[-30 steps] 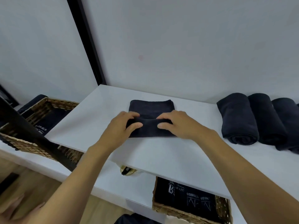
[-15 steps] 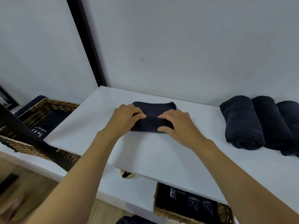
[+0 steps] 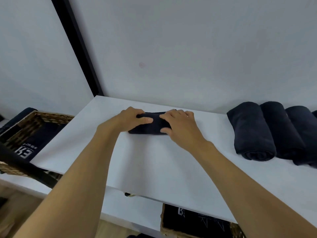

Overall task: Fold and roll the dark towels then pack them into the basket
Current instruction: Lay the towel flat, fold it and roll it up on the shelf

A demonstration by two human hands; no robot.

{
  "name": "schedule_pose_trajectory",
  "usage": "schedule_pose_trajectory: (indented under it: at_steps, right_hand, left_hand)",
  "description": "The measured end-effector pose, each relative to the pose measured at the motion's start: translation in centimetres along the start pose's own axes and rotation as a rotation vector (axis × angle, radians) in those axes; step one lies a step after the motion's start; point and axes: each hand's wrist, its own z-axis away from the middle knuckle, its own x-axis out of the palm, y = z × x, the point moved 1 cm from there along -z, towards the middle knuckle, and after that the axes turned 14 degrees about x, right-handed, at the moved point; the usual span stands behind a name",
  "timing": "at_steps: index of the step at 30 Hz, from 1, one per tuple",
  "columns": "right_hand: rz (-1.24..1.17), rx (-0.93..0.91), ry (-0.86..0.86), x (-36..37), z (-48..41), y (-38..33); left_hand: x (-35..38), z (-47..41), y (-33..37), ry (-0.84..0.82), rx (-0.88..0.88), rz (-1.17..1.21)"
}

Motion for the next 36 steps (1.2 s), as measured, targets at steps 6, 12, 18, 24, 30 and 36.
schedule_pose_trajectory:
  at_steps: [6,12,18,24,30,36]
  right_hand:
    - [0.037,0.126,-0.319,-1.0,-5.9,0.1]
    - [-0.104,0.253,-0.467,-0.7,-8.4,0.5]
    - [-0.261,0.397,-0.462,-1.3,-6.9,0.2]
    - [-0.463,0.699,-0.553,-3.2,-3.1,3.0]
    - [-0.181,0.686,-0.152,-6.8,1.6,7.4]
    - [0.113,0.69,-0.095,-8.6,5.0,10.1]
  left_hand:
    - [3.7,-0.1,1.2,0.645,-0.148,-0.112]
    - [6.8,1.0,3.7,0.952,-0.398,0.636]
    - [7.2,-1.7,5.9,0.787,-0.375,0.712]
    - [8.2,-2.4,8.7,0.518,-0.218,0.548]
    - [11.9,-4.9,14.5,0.322,-0.005,0.484]
    - [15.0,-7.8,19.6,0.265,0.065,0.448]
